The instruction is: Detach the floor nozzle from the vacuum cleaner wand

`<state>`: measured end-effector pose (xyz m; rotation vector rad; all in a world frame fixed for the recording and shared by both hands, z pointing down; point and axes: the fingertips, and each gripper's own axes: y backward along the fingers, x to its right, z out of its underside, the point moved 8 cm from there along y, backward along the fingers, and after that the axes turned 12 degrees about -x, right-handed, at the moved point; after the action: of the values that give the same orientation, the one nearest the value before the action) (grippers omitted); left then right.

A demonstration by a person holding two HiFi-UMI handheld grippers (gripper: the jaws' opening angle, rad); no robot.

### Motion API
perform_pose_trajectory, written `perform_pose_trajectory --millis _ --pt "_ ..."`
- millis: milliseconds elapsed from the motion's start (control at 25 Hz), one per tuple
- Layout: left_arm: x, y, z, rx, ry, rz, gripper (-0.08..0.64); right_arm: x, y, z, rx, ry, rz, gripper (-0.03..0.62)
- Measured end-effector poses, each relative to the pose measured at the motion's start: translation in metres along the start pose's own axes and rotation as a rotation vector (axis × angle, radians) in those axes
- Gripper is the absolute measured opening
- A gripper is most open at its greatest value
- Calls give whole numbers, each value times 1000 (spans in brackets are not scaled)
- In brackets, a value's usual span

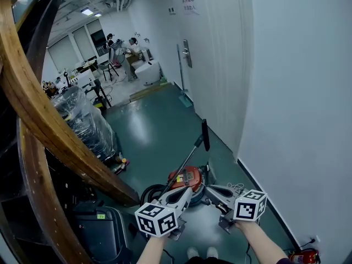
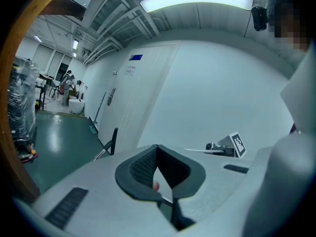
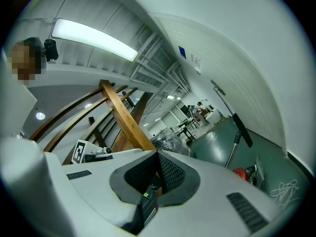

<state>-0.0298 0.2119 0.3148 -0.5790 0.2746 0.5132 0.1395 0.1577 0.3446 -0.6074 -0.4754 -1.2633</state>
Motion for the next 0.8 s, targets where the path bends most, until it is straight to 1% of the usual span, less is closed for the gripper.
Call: perform_pose_trajectory --millis 200,440,800 --pt "-18 -16 -12 -10 -5 2 3 22 -14 -10 -4 -10 2 16" --pt "-53 -41 -28 -20 -4 9 3 55 -36 -27 2 -31 14 15" --pt "-123 -78 -60 -32 16 29 3 108 -88 -57 2 -74 48 15"
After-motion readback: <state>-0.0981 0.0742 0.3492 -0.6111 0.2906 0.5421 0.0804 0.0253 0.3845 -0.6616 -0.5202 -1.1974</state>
